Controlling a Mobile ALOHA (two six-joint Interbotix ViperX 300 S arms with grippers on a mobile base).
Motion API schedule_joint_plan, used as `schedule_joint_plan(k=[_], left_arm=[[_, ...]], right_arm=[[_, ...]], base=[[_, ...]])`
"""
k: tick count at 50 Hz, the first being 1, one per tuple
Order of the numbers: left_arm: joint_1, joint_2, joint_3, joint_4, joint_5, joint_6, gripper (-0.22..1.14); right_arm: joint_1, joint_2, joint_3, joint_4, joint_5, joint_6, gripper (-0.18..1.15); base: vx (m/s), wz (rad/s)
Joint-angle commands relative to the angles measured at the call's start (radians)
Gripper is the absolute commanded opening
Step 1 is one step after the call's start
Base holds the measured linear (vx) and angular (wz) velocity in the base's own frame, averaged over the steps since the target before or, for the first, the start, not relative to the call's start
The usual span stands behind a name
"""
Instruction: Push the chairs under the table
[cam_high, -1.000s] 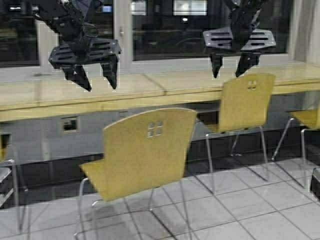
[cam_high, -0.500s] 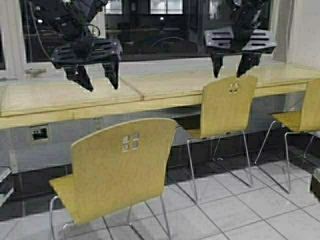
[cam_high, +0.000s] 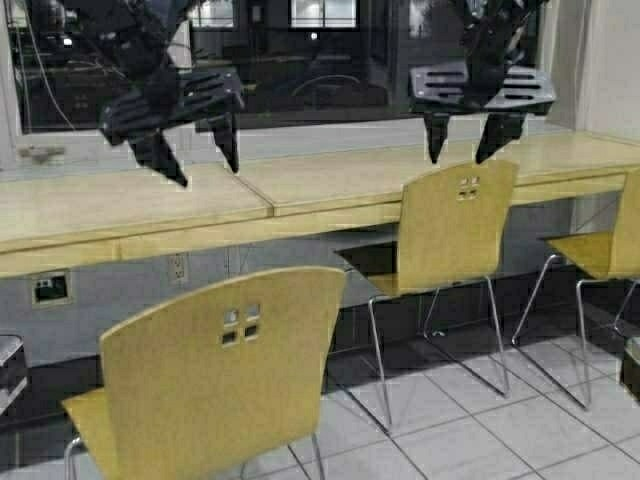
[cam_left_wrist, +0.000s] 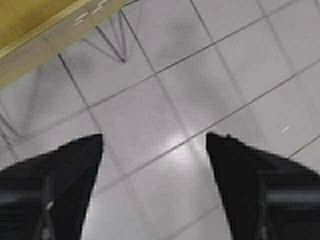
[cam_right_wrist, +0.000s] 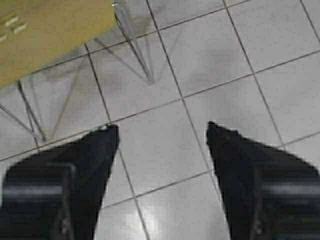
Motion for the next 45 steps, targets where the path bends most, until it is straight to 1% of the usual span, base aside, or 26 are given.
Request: schedule_joint_plan(k=[1,10,12,18,24,29,33,39,45], left_arm=[[0.002,0.002,0.040,-0.100,-0.032,-0.066,0.95],[-0.034,0.057,0.141,-0.302,-0.130,-0.206,0.95],[-0.044,0.061,0.153,-0.334,-0.141,-0.227,0.95],[-0.098,0.051,0.169,-0.360,-0.158,-0.273,0.95],[-0.149,0.034,0.158,-0.397,-0.166,-0.336,0.95],[-0.210,0.034,0.155,-0.482,-0.184,-0.416,0.95],[-0.278,0.035,0.153,-0.537,-0.236,-0.477,0.95],[-0.367,0.051,0.143,-0.575,-0.337,-0.552,0.95],[-0.411,0.095,0.132,-0.606,-0.362,-0.640,0.95]], right_arm=[[0.017,-0.020,-0.005,0.038,-0.006,-0.008,0.90],[0.015,-0.006,0.005,0.061,-0.026,0.005,0.90],[0.015,-0.003,0.009,0.074,-0.032,0.006,0.90],[-0.003,0.011,0.023,0.118,-0.046,0.005,0.90],[-0.049,0.021,0.026,0.166,-0.071,0.006,0.90],[-0.094,0.034,0.052,0.252,-0.106,0.008,0.90],[-0.127,0.035,0.080,0.344,-0.153,0.008,0.90],[-0.130,0.037,0.115,0.502,-0.199,0.000,0.90],[-0.123,0.037,0.129,0.644,-0.202,-0.008,0.90]], base=[[0.28,0.03],[0.25,0.10],[0.23,0.15],[0.20,0.17],[0.18,0.21],[0.17,0.23],[0.15,0.22],[0.13,0.20],[0.11,0.15]])
